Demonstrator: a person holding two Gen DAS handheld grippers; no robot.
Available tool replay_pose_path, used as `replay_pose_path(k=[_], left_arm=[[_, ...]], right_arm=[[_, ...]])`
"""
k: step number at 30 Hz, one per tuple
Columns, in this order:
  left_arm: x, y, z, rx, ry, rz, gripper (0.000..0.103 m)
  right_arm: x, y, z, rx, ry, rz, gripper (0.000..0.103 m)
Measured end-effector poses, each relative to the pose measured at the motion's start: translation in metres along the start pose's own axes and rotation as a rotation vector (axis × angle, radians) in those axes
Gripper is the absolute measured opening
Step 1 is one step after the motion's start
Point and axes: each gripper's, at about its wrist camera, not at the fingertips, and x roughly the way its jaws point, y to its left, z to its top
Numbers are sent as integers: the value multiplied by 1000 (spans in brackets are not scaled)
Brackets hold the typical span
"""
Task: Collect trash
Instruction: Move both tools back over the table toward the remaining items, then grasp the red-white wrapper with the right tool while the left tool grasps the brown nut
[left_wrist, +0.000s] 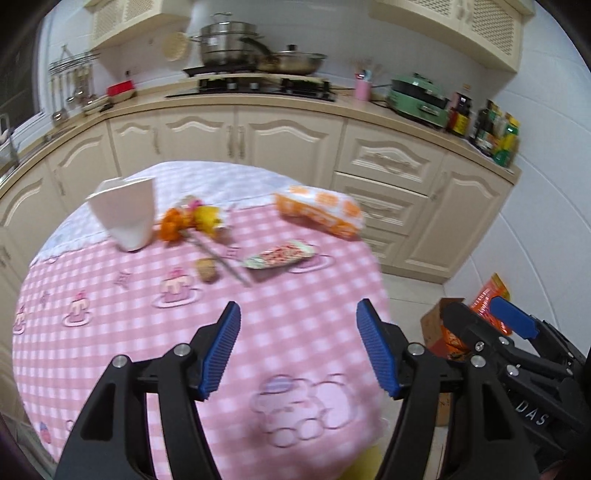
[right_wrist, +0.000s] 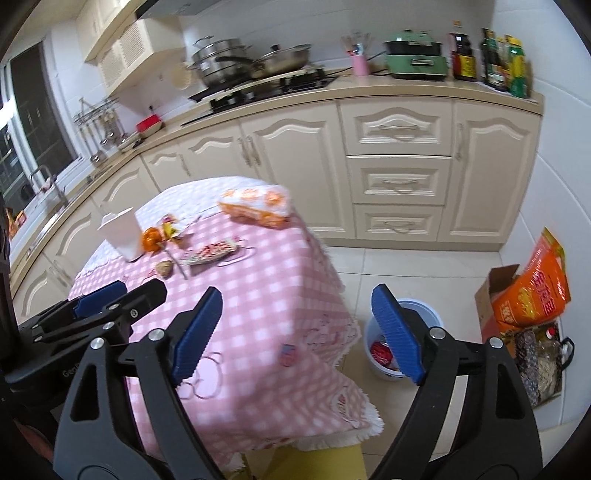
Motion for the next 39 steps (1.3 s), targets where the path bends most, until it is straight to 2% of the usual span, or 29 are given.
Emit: replay_pose_path(k=[14, 25, 30, 31, 32, 33, 34, 35, 39], left_arm=[[27, 92, 15, -109, 44, 105, 68], [65, 128, 23, -171, 120, 138, 71], [79, 134, 22, -186, 154, 131, 71], [81, 134, 22, -187, 160, 129, 71], [83, 133, 22, -185, 165, 125, 71], [84, 133, 22, -183, 167, 122, 71], [85, 133, 21, -183, 171, 120, 71], [86, 133, 21, -184, 173, 120, 71], [86, 131, 21, -180, 172, 109, 71]], right_arm=[[82, 75, 22, -165, 123, 38, 87], [160, 92, 35, -220, 226, -6, 87], [178, 97, 32, -233, 220, -18, 87], [177, 99, 30, -248, 202, -14, 80], [176, 100, 30, -250, 193, 6, 65], [174, 100, 30, -241, 183, 22, 53], [174, 100, 32, -232, 178, 29, 47], [175, 99, 33, -224, 184, 49, 35], [175, 96, 34, -200, 183, 94, 32]])
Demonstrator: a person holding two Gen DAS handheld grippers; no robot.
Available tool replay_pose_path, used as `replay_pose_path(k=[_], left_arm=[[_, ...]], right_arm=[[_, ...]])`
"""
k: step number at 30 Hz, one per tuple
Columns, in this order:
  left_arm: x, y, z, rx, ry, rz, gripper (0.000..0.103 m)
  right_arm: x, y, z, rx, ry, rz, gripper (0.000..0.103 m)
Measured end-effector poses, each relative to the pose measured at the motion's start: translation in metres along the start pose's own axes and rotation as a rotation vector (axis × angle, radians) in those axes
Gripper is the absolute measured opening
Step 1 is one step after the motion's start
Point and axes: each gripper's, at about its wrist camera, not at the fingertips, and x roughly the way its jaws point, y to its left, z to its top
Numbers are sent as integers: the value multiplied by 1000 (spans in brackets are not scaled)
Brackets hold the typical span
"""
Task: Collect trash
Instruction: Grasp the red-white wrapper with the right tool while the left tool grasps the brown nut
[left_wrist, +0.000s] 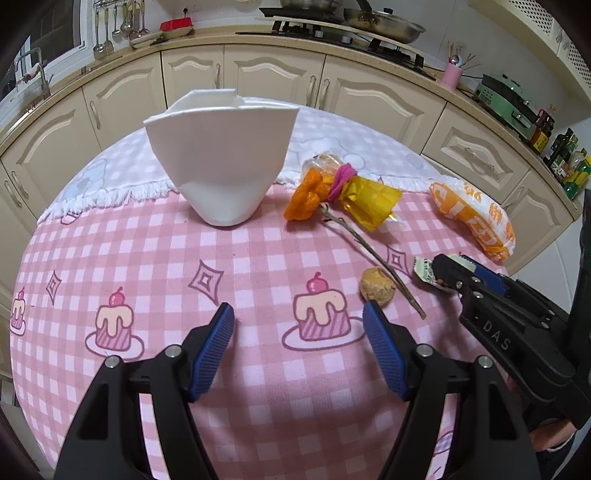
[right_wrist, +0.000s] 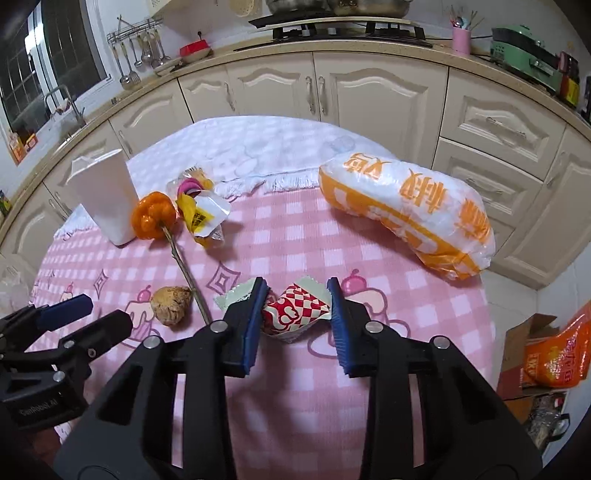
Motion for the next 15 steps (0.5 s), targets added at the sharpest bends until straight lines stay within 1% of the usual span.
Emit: replay_pose_path(k=[4, 6, 10, 12, 15], left_arm=[[-1, -10, 1, 24, 7, -33, 72], [1, -15, 1, 33, 18, -36, 72], [7, -26, 2, 55, 23, 5, 72], [10, -27, 4, 44, 19, 13, 72], [15, -32, 7, 51, -16, 28, 72]], right_arm=[[-8, -3, -3, 23, -25, 13, 30], [-15, -7, -5, 39, -40, 23, 29], [-27, -18, -8, 80, -67, 30, 29], [-34, -27, -11, 119, -81, 29, 29], [-42, -38, -12, 160, -103, 35, 29]])
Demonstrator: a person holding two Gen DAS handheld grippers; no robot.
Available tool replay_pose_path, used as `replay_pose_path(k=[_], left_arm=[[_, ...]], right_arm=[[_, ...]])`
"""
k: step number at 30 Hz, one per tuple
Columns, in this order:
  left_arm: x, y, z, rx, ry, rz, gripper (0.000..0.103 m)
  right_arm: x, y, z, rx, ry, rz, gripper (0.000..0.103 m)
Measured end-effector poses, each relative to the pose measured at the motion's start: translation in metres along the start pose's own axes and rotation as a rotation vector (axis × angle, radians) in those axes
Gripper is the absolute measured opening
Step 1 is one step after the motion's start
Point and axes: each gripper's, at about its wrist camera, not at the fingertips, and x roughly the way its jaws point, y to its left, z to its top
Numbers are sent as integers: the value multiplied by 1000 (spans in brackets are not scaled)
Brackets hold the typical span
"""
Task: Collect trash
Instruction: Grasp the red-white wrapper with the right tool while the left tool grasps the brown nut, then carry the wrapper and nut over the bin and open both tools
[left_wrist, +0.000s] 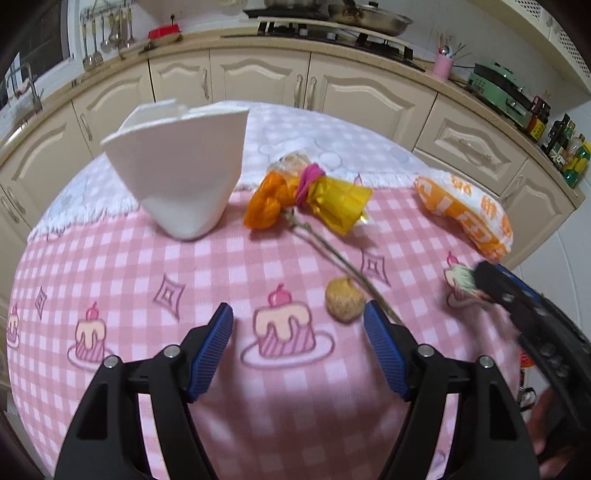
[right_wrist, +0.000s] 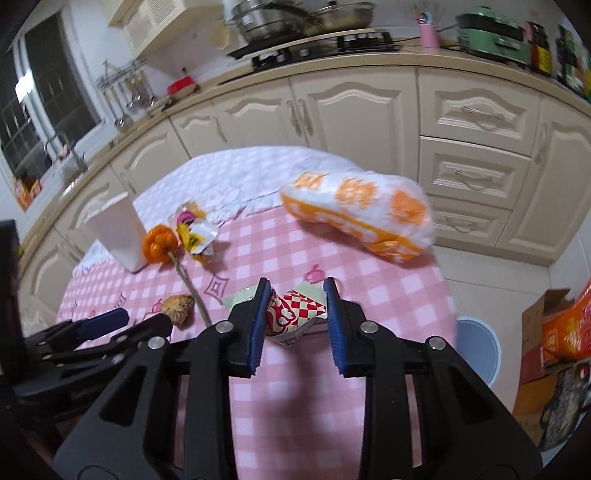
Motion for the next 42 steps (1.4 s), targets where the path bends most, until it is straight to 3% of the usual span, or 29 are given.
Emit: replay_pose_path(k=[5, 9, 11, 16, 27, 34, 42], left_arm=[[13, -9, 1, 35, 10, -25, 70], [14, -11, 2, 54, -30, 4, 33], [14, -9, 2, 56, -35, -6, 21], [10, -7, 2, 48, -39, -35, 20], [-28, -20, -13, 90, -133, -73, 20], [-49, -55, -28, 157, -157, -132, 20], [-63, -112, -47, 250, -156, -207, 20]], right_arm=[[-6, -15, 2, 47, -19, 19, 29], [-2, -24, -1, 78, -3, 15, 29], [-1, -28, -3, 91, 4, 12, 29], [-13, -30, -3, 86, -19, 7, 29], [-47, -30, -6, 80, -66, -34, 29], [-75, -44, -15, 111, -101, -72, 29], [-115, -86, -34, 185, -137, -148, 29]])
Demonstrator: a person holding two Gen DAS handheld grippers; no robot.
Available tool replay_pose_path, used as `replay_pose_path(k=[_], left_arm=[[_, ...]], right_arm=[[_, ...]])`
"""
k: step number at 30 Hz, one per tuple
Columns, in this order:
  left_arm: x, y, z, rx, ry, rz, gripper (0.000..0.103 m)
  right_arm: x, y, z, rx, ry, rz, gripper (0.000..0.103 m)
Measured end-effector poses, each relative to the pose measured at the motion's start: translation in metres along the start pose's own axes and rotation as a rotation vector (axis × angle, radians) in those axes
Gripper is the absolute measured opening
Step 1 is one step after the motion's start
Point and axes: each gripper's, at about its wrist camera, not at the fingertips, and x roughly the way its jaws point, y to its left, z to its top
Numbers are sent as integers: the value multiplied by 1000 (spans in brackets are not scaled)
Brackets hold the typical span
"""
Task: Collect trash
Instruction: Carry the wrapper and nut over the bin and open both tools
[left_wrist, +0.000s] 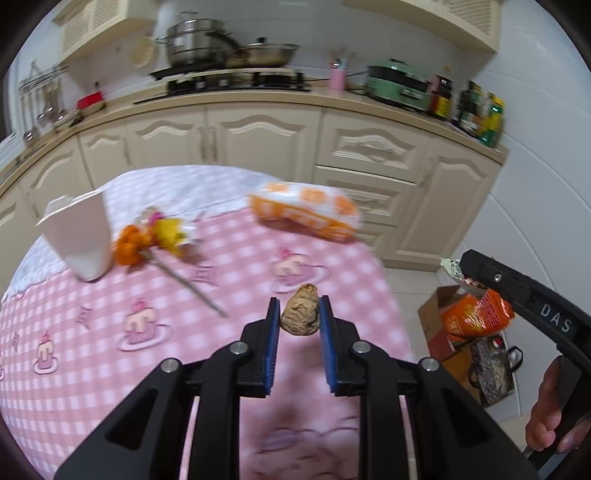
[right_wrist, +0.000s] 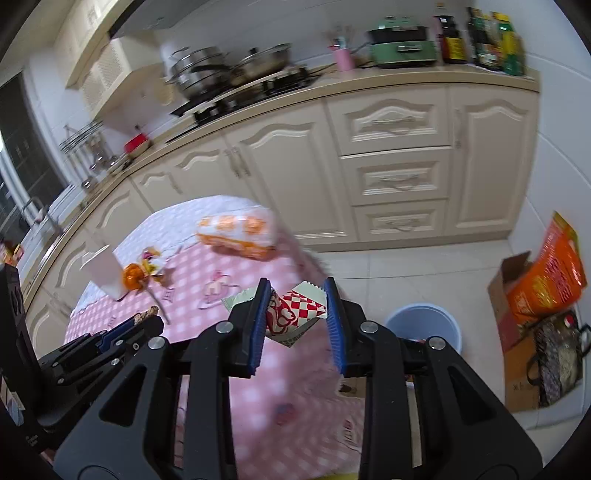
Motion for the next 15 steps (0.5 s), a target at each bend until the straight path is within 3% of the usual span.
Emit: replay_pose_path(k=[15], left_arm=[[41, -138, -27, 178, 109, -182, 20]], right_arm=[[-39, -136, -27, 184, 3, -206, 29]])
